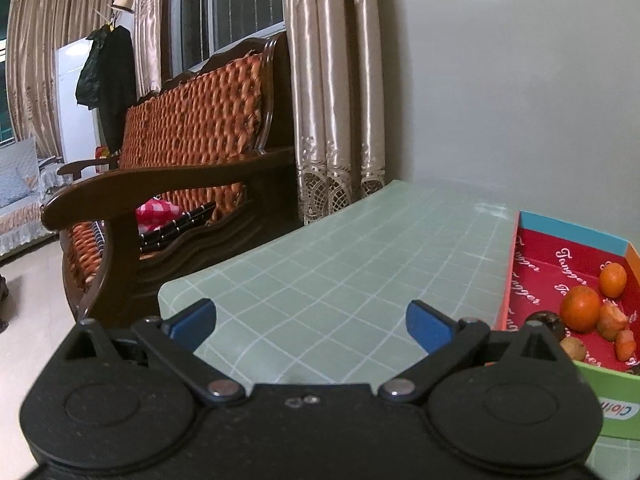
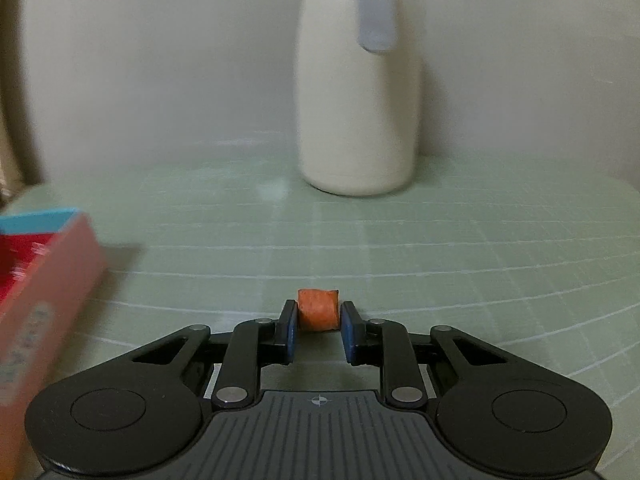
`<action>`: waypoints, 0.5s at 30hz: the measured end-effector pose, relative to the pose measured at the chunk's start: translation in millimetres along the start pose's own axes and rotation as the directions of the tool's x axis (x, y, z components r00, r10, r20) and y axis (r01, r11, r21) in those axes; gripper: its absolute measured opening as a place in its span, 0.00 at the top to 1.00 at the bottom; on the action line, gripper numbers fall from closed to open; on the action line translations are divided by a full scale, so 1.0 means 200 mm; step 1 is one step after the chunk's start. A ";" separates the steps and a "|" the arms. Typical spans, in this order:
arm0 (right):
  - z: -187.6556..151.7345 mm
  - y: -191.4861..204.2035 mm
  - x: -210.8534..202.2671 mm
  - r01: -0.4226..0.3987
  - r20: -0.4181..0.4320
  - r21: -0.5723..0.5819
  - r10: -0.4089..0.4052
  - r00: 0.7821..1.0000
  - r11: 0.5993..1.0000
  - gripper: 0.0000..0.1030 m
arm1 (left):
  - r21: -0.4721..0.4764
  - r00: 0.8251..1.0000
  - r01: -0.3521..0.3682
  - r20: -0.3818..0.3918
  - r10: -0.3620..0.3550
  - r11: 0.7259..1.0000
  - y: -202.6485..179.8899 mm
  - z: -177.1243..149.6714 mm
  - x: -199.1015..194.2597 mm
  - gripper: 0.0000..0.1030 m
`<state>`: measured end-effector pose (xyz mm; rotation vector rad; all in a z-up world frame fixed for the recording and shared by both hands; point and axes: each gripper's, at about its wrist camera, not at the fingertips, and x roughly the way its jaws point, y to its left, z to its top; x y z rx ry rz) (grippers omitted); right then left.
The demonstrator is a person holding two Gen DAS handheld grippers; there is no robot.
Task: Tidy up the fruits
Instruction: 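Carry the carrot piece with the right tool into the box and release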
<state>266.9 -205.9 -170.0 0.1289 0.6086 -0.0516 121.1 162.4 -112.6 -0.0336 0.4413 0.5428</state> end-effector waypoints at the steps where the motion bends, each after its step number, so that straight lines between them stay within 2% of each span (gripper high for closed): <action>1: 0.00 0.03 -0.01 -0.025 0.017 -0.007 0.025 1.000 1.000 0.78 | -0.003 1.000 -0.002 -0.002 0.002 1.000 0.00 0.00 0.00 0.07; 3: 0.00 0.09 -0.07 -0.098 0.061 -0.022 0.100 0.993 0.995 0.78 | -0.004 1.000 -0.013 -0.005 0.013 1.000 0.02 0.00 0.00 0.07; 6: -0.01 0.18 -0.15 -0.248 0.118 -0.041 0.251 0.961 0.968 0.78 | -0.004 1.000 -0.025 -0.013 0.025 1.000 0.04 -0.01 -0.01 0.07; 8: -0.02 0.24 -0.21 -0.349 0.144 -0.066 0.355 0.924 0.935 0.78 | -0.003 0.999 -0.032 -0.015 0.032 0.999 0.06 -0.02 -0.01 0.07; 10: -0.04 0.30 -0.25 -0.453 0.147 -0.097 0.462 0.874 0.887 0.78 | -0.007 0.999 -0.040 -0.019 0.040 0.999 0.09 -0.02 -0.01 0.07; 13: -0.07 0.39 -0.29 -0.545 0.127 -0.148 0.562 0.817 0.825 0.78 | -0.010 0.999 -0.047 -0.025 0.046 0.999 0.12 -0.03 -0.01 0.07; 15: -0.08 0.44 -0.31 -0.580 0.103 -0.178 0.601 0.793 0.795 0.78 | -0.011 0.998 -0.051 -0.031 0.050 0.999 0.14 -0.03 -0.01 0.07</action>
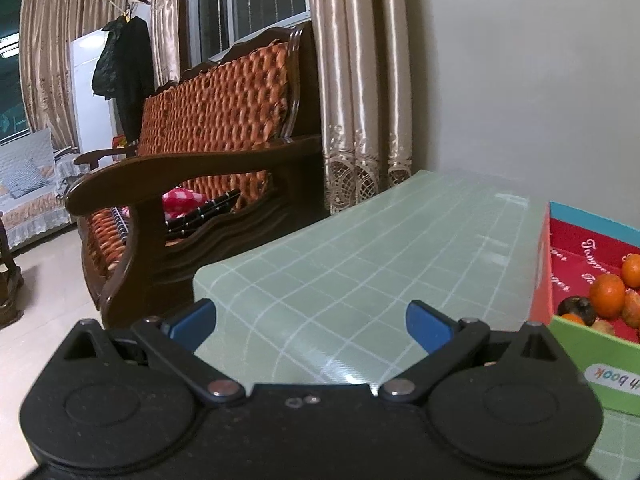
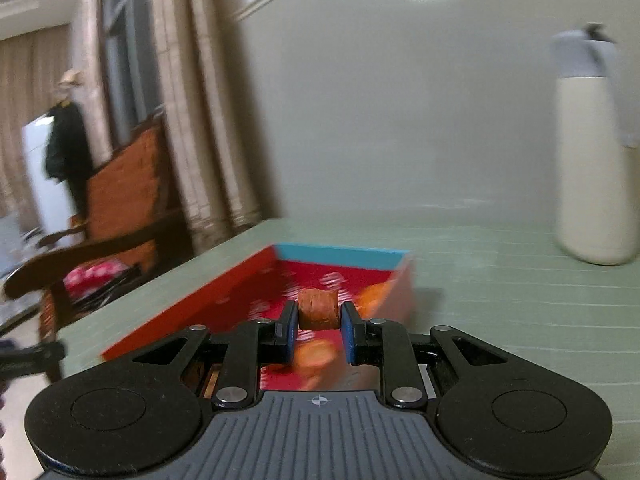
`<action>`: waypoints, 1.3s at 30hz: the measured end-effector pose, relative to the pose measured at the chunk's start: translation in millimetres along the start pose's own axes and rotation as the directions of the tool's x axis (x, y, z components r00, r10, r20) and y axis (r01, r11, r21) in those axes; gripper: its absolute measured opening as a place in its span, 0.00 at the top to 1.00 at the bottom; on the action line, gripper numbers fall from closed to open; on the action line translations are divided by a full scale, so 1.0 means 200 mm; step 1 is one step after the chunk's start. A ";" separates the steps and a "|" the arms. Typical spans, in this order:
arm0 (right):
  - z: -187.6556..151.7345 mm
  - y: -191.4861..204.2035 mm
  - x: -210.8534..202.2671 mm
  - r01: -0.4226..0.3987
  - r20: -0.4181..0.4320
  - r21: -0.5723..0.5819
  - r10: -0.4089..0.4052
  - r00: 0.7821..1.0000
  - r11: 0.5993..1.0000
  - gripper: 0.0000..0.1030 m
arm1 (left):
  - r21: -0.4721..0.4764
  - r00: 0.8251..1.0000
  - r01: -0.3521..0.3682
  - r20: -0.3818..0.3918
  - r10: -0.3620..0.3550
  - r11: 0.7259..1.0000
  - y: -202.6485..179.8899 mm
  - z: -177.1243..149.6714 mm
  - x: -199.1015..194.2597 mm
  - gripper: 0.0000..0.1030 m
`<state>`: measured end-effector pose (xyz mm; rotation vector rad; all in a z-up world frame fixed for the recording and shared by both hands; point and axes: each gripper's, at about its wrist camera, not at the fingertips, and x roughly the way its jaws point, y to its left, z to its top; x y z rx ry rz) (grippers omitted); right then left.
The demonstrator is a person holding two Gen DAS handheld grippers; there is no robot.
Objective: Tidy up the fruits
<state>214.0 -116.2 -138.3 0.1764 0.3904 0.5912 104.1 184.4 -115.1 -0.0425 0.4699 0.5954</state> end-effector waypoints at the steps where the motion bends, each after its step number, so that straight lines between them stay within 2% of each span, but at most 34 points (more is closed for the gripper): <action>1: -0.01 0.02 0.01 -0.021 -0.007 -0.010 0.021 1.000 1.000 0.78 | -0.001 1.000 -0.001 -0.003 0.001 1.000 0.01 0.00 0.00 0.07; 4: -0.03 0.09 0.02 -0.048 -0.025 -0.059 0.047 0.999 0.997 0.77 | -0.005 1.000 0.001 -0.013 -0.001 1.000 0.02 0.00 0.01 0.07; 6: -0.04 0.11 0.05 -0.036 -0.029 -0.090 0.034 0.999 0.995 0.75 | -0.006 1.000 0.002 -0.017 -0.002 1.000 0.03 0.00 0.01 0.07; 7: -0.04 0.12 0.05 -0.028 -0.027 -0.098 0.025 0.999 0.995 0.66 | -0.006 1.000 0.004 -0.016 -0.004 1.000 0.03 0.00 0.01 0.07; 8: -0.04 0.12 0.05 -0.021 -0.026 -0.101 0.019 0.999 0.995 0.28 | -0.005 1.000 0.006 -0.015 -0.006 1.000 0.03 0.00 0.00 0.07; 9: -0.05 0.14 0.03 -0.019 -0.006 -0.103 0.019 1.000 0.994 0.03 | -0.005 1.000 0.009 -0.014 -0.009 1.000 0.02 0.00 0.00 0.07; 10: -0.05 0.15 0.00 -0.004 0.031 -0.104 0.007 0.999 0.995 0.01 | -0.006 1.000 0.015 -0.014 -0.015 1.000 0.02 0.00 0.00 0.07; 12: -0.04 0.15 -0.04 0.014 0.069 -0.110 -0.007 0.998 0.994 0.01 | -0.004 0.999 0.038 -0.019 -0.038 0.999 0.00 0.01 -0.01 0.07; 18: -0.06 0.13 -0.23 0.150 0.079 -0.044 -0.147 0.986 0.988 0.01 | 0.043 0.992 0.129 -0.012 -0.128 0.991 -0.09 0.06 -0.14 0.07; 22: -0.07 0.14 -0.42 0.284 0.072 -0.034 -0.281 0.957 0.958 0.01 | 0.044 0.979 0.202 0.003 -0.202 0.978 -0.14 0.11 -0.33 0.06; 25: -0.06 0.15 -0.59 0.342 0.066 -0.021 -0.340 0.938 0.939 0.01 | 0.036 0.966 0.258 0.008 -0.258 0.965 -0.17 0.16 -0.47 0.06; 28: -0.04 0.16 -0.75 0.376 0.084 -0.004 -0.375 0.923 0.926 0.00 | 0.052 0.948 0.317 0.011 -0.318 0.947 -0.21 0.18 -0.60 0.06; 33: -0.02 0.19 -0.97 0.412 0.122 0.028 -0.412 0.903 0.911 0.00 | 0.101 0.929 0.367 0.012 -0.370 0.925 -0.26 0.17 -0.74 0.06; 39: -0.02 0.22 -1.09 0.435 0.142 0.032 -0.434 0.889 0.900 0.00 | 0.107 0.911 0.409 0.001 -0.412 0.906 -0.28 0.16 -0.80 0.06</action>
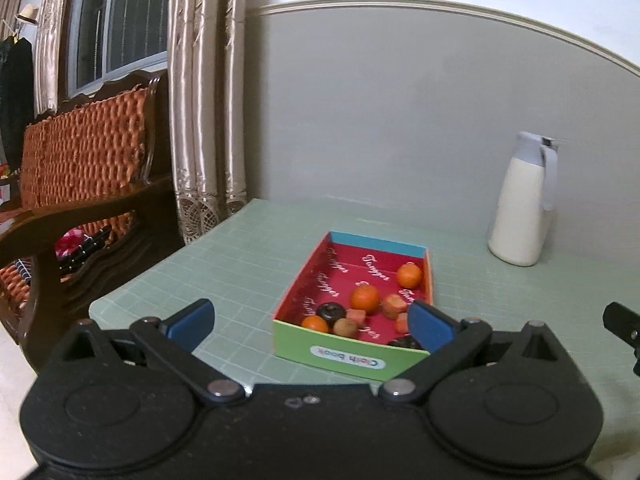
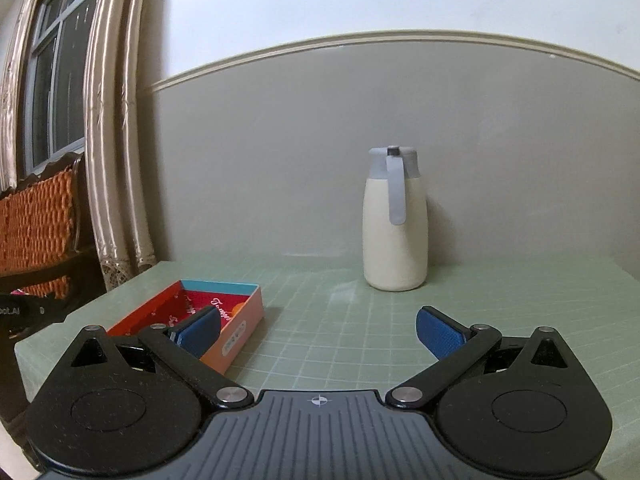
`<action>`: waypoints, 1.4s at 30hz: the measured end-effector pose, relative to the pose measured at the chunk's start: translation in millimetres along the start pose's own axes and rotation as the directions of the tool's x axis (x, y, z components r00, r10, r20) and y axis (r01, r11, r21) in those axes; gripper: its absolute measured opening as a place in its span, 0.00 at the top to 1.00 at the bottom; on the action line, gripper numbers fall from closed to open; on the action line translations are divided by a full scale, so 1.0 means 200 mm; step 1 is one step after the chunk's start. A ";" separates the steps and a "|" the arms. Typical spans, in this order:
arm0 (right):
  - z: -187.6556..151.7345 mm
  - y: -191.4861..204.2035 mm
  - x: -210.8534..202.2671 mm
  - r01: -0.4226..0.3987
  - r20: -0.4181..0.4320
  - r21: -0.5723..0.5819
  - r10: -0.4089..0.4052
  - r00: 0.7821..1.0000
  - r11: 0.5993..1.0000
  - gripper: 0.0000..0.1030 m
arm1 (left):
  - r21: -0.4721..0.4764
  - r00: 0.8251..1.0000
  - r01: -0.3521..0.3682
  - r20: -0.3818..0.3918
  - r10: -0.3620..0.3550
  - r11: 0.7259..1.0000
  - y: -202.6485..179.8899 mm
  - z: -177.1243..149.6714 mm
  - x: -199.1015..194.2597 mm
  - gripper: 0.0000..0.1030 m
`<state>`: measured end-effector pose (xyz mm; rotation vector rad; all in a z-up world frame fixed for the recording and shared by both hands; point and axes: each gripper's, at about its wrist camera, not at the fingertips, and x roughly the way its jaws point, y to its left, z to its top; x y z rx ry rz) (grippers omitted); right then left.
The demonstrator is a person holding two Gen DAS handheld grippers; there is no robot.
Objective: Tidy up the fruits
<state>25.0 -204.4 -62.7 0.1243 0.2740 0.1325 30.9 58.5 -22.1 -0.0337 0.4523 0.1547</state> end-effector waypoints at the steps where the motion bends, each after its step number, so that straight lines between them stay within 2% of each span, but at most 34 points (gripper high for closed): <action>1: 0.00 0.00 -0.01 0.004 0.005 -0.001 -0.004 1.000 1.000 0.00 | 0.000 1.000 0.000 0.003 0.000 1.000 -0.01 0.00 -0.01 0.06; 9: 0.01 -0.02 -0.06 0.017 0.009 -0.004 -0.017 1.000 1.000 0.00 | 0.016 1.000 0.018 0.000 -0.018 1.000 -0.07 0.01 -0.01 0.06; 21: 0.00 -0.13 -0.07 0.108 -0.023 0.038 -0.107 0.994 0.993 0.00 | 0.056 0.999 0.035 -0.005 -0.034 0.998 -0.17 -0.02 -0.01 0.06; 42: 0.01 -0.13 -0.05 0.097 -0.031 0.064 -0.095 0.995 0.993 0.00 | 0.058 1.000 0.029 0.000 -0.029 0.998 -0.17 -0.01 -0.01 0.06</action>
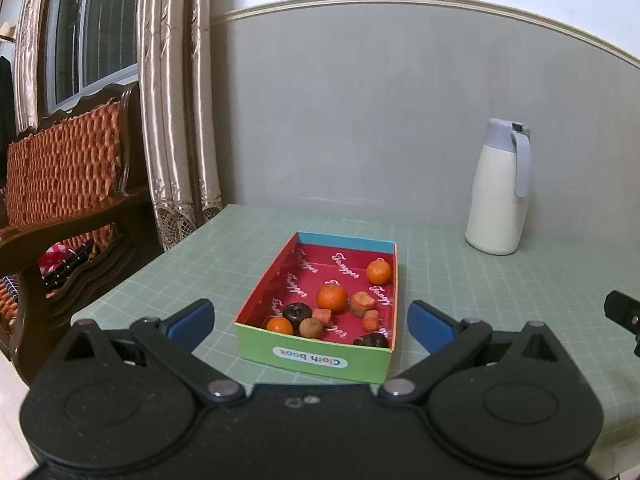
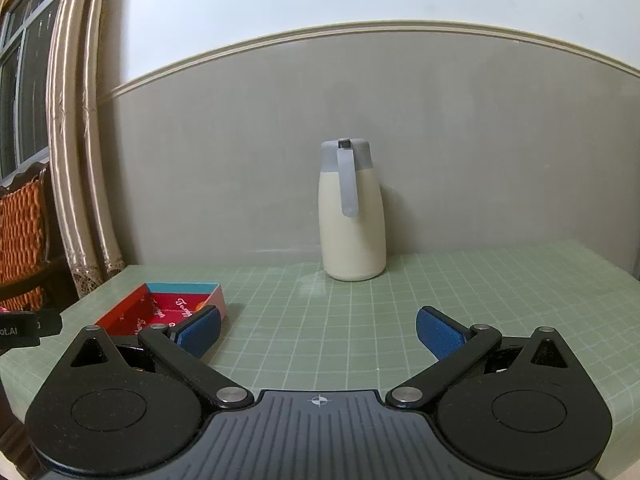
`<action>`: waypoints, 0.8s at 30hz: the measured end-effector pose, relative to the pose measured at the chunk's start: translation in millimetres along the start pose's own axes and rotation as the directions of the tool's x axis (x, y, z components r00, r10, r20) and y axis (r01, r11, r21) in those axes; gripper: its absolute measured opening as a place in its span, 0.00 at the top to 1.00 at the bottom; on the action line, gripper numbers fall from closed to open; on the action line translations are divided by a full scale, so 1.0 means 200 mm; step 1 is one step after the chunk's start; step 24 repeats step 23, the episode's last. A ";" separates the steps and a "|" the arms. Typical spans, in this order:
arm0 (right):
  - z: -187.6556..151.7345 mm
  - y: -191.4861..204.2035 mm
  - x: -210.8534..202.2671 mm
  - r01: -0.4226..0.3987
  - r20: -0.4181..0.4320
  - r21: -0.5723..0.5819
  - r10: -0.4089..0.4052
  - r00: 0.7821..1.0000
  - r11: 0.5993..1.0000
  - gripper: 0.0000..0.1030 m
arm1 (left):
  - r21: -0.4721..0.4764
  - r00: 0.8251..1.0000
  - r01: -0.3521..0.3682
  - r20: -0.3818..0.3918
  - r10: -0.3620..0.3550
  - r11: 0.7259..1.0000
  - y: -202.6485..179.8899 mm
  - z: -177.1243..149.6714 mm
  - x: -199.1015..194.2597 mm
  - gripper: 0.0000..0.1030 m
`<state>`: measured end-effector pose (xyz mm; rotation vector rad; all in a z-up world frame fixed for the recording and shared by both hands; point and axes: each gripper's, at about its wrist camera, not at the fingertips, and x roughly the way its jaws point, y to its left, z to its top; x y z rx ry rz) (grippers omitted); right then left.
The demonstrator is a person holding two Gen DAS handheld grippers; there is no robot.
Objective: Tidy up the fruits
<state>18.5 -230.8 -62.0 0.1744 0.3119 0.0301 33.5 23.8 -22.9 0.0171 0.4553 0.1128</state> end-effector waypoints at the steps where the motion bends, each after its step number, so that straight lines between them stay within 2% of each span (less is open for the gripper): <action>1: 0.00 0.00 0.00 0.000 0.000 0.001 0.000 1.000 1.000 0.00 | -0.001 1.000 0.000 -0.001 0.000 1.000 0.00 0.00 0.00 0.06; 12: -0.01 0.00 0.01 -0.008 -0.005 -0.003 0.008 1.000 1.000 0.00 | 0.010 1.000 0.001 0.004 -0.001 1.000 -0.01 0.00 0.01 0.06; 15: -0.01 0.00 0.01 -0.007 -0.005 -0.007 0.007 1.000 1.000 0.00 | 0.007 1.000 0.027 0.010 -0.027 1.000 -0.01 -0.01 0.01 0.06; 20: -0.01 0.00 0.04 -0.004 -0.009 -0.003 0.004 1.000 1.000 0.00 | 0.019 0.999 0.051 0.008 -0.051 0.999 -0.03 -0.02 0.04 0.12; 24: -0.02 0.00 0.06 -0.003 -0.014 -0.002 0.003 1.000 1.000 0.00 | 0.035 0.999 0.036 0.004 -0.036 0.999 -0.06 -0.02 0.06 0.09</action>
